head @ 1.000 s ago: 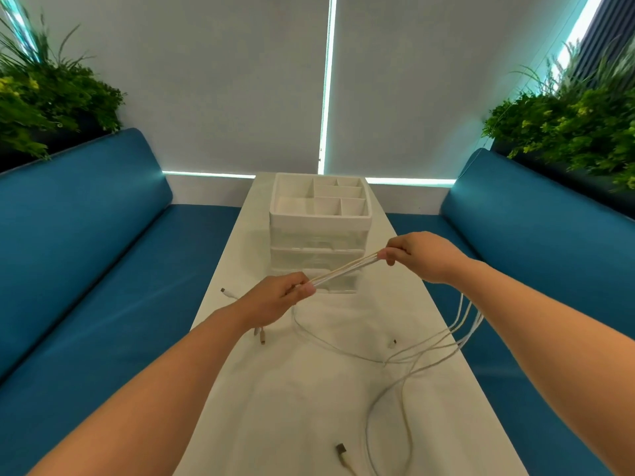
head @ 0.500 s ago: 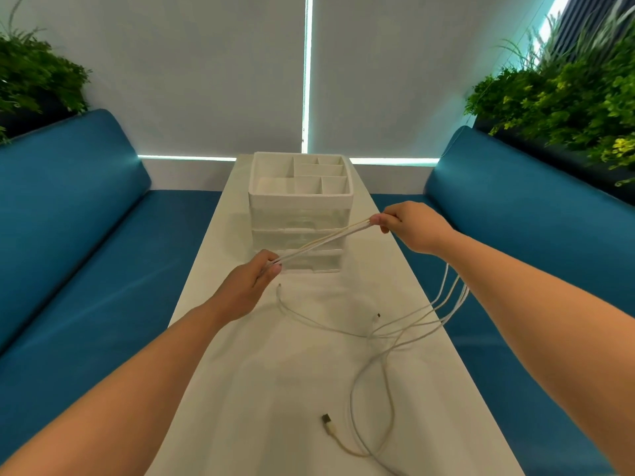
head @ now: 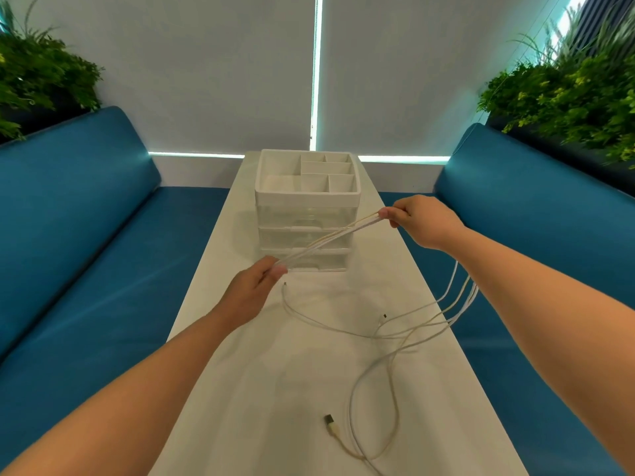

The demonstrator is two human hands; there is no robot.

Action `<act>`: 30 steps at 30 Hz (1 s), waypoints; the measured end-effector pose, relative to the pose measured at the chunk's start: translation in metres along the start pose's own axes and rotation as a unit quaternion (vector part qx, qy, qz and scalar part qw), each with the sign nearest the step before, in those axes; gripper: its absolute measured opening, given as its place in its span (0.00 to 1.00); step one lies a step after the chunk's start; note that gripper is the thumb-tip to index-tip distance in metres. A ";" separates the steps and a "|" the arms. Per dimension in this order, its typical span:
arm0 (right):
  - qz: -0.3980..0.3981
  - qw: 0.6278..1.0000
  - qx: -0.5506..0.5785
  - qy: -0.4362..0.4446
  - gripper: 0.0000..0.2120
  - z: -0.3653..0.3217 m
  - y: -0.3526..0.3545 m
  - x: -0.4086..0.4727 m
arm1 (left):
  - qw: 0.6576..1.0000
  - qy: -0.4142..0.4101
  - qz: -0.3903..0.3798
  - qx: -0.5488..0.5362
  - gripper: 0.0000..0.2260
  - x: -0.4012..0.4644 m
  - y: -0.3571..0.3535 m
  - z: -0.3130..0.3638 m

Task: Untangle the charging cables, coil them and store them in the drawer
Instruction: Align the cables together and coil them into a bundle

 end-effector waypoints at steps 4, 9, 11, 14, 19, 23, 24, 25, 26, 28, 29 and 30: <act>0.013 0.999 -0.001 -0.033 0.23 0.010 0.007 0.004 | 0.998 -0.044 0.002 -0.043 0.14 0.006 -0.003 0.018; -0.017 1.000 -0.009 0.004 0.24 0.001 0.005 0.006 | 0.975 -0.013 -0.122 0.185 0.19 0.004 -0.014 -0.012; -0.024 1.000 -0.014 0.008 0.24 0.001 0.000 0.005 | 0.951 0.003 -0.129 0.282 0.19 0.010 -0.007 -0.016; -0.018 1.000 -0.017 -0.004 0.24 0.009 -0.002 0.006 | 0.974 -0.007 -0.079 0.214 0.21 0.018 0.007 -0.011; -0.012 1.000 -0.019 -0.014 0.24 0.013 0.002 0.008 | 0.985 -0.041 -0.069 0.153 0.21 0.016 0.011 -0.004; -0.033 0.999 -0.017 -0.002 0.24 0.003 -0.002 0.007 | 0.979 0.050 -0.096 0.173 0.24 0.015 0.010 -0.023; -0.036 0.999 -0.014 -0.004 0.24 0.002 -0.004 0.007 | 0.983 0.069 -0.088 0.143 0.22 0.018 0.011 -0.024; -0.037 0.999 -0.011 -0.008 0.24 0.002 -0.005 0.008 | 0.989 0.076 -0.072 0.108 0.20 0.022 0.014 -0.021; -0.037 0.999 -0.009 -0.016 0.25 0.004 -0.006 0.008 | 0.993 0.063 -0.047 0.085 0.18 0.027 0.019 -0.014; -0.034 0.999 -0.013 -0.030 0.26 0.009 -0.005 0.008 | 0.997 0.002 -0.004 0.072 0.14 0.034 0.028 0.002; -0.030 0.999 -0.015 -0.037 0.26 0.012 -0.004 0.008 | 0.997 -0.024 -0.002 0.072 0.13 0.035 0.029 0.007; -0.027 0.999 -0.013 -0.042 0.27 0.015 -0.003 0.009 | 0.996 -0.040 -0.013 0.077 0.12 0.035 0.028 0.009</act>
Point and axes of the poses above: each hand's wrist, its own x-axis towards the middle knuckle, its own y-axis out of the back of the hand, z = x × y, the point moved 5 cm from there along x, towards the middle knuckle, and after that the axes turned 8 degrees about -y, right-handed, at the moved point
